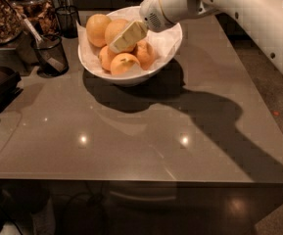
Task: Pick orange from white bowl
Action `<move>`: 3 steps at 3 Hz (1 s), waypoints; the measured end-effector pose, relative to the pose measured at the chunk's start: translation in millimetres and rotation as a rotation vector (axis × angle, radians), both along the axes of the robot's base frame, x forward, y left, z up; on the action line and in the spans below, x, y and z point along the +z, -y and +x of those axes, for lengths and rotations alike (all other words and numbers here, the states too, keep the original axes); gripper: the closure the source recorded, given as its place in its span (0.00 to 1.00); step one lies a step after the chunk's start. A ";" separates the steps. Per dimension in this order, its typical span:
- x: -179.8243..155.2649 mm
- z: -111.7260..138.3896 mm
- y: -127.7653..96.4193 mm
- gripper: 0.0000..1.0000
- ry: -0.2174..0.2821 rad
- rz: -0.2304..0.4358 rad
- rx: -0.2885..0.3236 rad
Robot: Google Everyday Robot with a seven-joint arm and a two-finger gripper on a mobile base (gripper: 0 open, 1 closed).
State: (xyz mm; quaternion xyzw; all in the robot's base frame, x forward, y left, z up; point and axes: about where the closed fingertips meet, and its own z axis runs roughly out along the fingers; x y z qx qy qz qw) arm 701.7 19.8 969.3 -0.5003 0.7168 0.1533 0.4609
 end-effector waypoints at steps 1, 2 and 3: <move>-4.1 4.8 -4.9 0.06 -0.025 0.028 0.005; -7.1 7.7 -9.6 0.10 -0.046 0.046 0.014; -12.6 8.5 -13.9 0.12 -0.073 0.062 0.024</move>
Offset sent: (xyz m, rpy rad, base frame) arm 0.0119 0.0096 -0.0076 0.0673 0.0651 0.0146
